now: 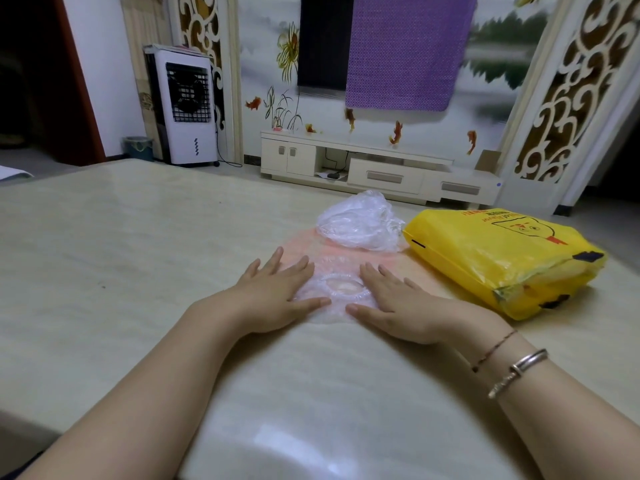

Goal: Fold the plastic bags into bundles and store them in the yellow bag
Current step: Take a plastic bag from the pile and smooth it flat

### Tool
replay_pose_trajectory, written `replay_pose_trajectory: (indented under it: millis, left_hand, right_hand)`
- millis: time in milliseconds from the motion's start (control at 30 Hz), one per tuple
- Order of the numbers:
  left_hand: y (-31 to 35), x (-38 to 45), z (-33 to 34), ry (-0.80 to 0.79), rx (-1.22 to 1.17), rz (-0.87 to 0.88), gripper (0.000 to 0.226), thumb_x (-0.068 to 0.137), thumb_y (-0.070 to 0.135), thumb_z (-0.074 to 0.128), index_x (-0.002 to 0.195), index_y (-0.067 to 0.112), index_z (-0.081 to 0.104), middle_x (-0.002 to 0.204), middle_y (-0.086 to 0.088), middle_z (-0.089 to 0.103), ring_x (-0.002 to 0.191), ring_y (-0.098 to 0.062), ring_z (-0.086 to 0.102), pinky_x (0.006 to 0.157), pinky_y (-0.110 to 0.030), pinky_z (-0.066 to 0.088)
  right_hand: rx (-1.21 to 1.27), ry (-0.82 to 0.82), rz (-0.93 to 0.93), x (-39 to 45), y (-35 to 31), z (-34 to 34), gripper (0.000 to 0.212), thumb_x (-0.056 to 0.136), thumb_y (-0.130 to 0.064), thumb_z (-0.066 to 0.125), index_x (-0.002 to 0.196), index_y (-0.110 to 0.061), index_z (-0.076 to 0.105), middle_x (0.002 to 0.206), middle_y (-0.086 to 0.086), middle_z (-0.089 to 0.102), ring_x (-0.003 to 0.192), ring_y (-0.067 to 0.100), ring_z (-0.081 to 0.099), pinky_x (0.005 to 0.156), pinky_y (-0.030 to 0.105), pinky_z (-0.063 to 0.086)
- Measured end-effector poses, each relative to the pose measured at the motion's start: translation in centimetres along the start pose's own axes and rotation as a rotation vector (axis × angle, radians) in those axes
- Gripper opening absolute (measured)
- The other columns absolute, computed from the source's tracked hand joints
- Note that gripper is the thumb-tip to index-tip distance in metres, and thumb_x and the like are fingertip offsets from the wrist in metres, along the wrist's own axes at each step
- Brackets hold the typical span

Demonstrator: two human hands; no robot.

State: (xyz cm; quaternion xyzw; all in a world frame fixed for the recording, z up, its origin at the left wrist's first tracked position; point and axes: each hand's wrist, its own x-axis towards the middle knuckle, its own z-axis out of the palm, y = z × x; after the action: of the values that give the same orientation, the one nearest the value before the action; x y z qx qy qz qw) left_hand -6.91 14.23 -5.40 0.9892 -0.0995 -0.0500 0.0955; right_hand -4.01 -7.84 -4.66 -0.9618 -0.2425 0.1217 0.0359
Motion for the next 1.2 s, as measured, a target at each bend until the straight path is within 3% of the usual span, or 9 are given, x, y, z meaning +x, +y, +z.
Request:
replay_pose_trajectory:
  millis: [133, 267, 367, 433, 567, 800, 933, 1033, 1200]
  left_hand:
    - [-0.2, 0.1, 0.1, 0.018, -0.019, 0.018, 0.078, 0.090, 0.070, 0.031, 0.154, 0.034, 0.009, 0.162, 0.015, -0.002, 0.148, -0.015, -0.017, 0.120, -0.041, -0.007]
    - [-0.3, -0.3, -0.5, 0.319, -0.311, 0.129, 0.062, 0.080, 0.072, 0.050, 0.131, 0.036, 0.051, 0.142, 0.015, 0.043, 0.139, -0.012, 0.022, 0.113, -0.031, 0.023]
    - [0.3, -0.5, -0.8, 0.383, -0.483, 0.236, 0.024, 0.087, 0.048, 0.062, 0.106, 0.033, 0.062, 0.113, 0.018, 0.051, 0.111, -0.005, 0.043, 0.091, -0.020, 0.037]
    - [0.5, -0.5, -0.7, 0.319, -0.504, 0.263, 0.021, 0.084, 0.044, 0.069, 0.099, 0.032, 0.063, 0.107, 0.015, 0.052, 0.100, -0.002, 0.050, 0.086, -0.020, 0.041]
    - [0.4, -0.4, -0.2, 0.207, -0.425, 0.233, 0.043, 0.069, 0.054, 0.078, 0.101, 0.036, 0.057, 0.107, 0.020, 0.048, 0.102, 0.001, 0.049, 0.088, -0.019, 0.042]
    - [0.4, -0.3, -0.2, 0.241, -0.421, 0.218, 0.039, 0.073, 0.041, 0.075, 0.104, 0.034, 0.053, 0.106, 0.019, 0.050, 0.100, 0.001, 0.049, 0.085, -0.021, 0.042]
    - [0.4, 0.4, -0.4, 0.334, -0.408, 0.164, 0.016, 0.080, 0.030, 0.056, 0.093, 0.023, 0.052, 0.097, 0.007, 0.056, 0.087, -0.011, 0.051, 0.073, -0.022, 0.041]
    - [0.6, 1.0, -0.5, 0.429, -0.486, 0.071, 0.013, 0.093, 0.016, 0.050, 0.084, 0.009, 0.055, 0.081, -0.005, 0.058, 0.070, -0.015, 0.047, 0.057, -0.021, 0.032]
    - [1.0, 1.3, -0.2, 0.468, -0.498, -0.053, 0.021, 0.093, 0.020, 0.046, 0.079, 0.004, 0.050, 0.071, -0.005, 0.052, 0.066, -0.022, 0.048, 0.059, -0.032, 0.038]
  right_hand:
    - [0.042, -0.011, -0.027, -0.3, 0.3, -0.4, 0.090, 0.089, -0.069, 0.031, 0.152, -0.021, -0.013, 0.161, -0.008, -0.014, 0.146, 0.007, -0.013, 0.120, 0.037, -0.004]
    - [0.220, 0.156, -0.156, -1.9, 0.1, -2.5, 0.100, 0.076, -0.061, 0.067, 0.152, -0.028, 0.012, 0.156, -0.015, 0.016, 0.143, 0.003, 0.013, 0.118, 0.027, 0.015]
    - [0.190, 0.225, -0.211, -2.9, 0.0, -3.6, 0.073, 0.077, -0.047, 0.074, 0.138, -0.031, 0.036, 0.133, -0.017, 0.042, 0.124, 0.003, 0.037, 0.105, 0.023, 0.035]
    - [0.109, 0.205, -0.201, -3.1, 0.1, -3.8, 0.053, 0.081, -0.040, 0.070, 0.126, -0.033, 0.043, 0.119, -0.015, 0.047, 0.113, 0.006, 0.043, 0.097, 0.027, 0.042]
    - [0.026, 0.147, -0.134, -2.7, 0.1, -3.1, 0.039, 0.084, -0.033, 0.065, 0.117, -0.029, 0.045, 0.113, -0.011, 0.048, 0.105, 0.012, 0.048, 0.089, 0.031, 0.046]
    - [0.128, 0.503, -0.132, -0.5, 0.9, -1.5, 0.005, 0.085, -0.016, 0.052, 0.088, -0.018, 0.057, 0.082, -0.006, 0.058, 0.081, 0.015, 0.052, 0.070, 0.030, 0.041]
    - [0.478, 0.529, 0.003, 0.1, 1.5, -1.4, 0.027, 0.092, -0.019, 0.051, 0.068, -0.014, 0.063, 0.063, -0.005, 0.052, 0.064, 0.013, 0.049, 0.057, 0.025, 0.035]
    - [0.630, 0.511, 0.080, 0.5, 1.5, -1.3, 0.039, 0.094, -0.019, 0.049, 0.059, -0.019, 0.065, 0.068, -0.001, 0.065, 0.069, 0.017, 0.060, 0.067, 0.027, 0.044]
    - [0.451, 0.564, 0.224, 1.4, 1.2, -0.4, 0.033, 0.092, -0.026, 0.049, 0.062, -0.015, 0.048, 0.059, -0.003, 0.052, 0.064, 0.021, 0.054, 0.062, 0.030, 0.039]
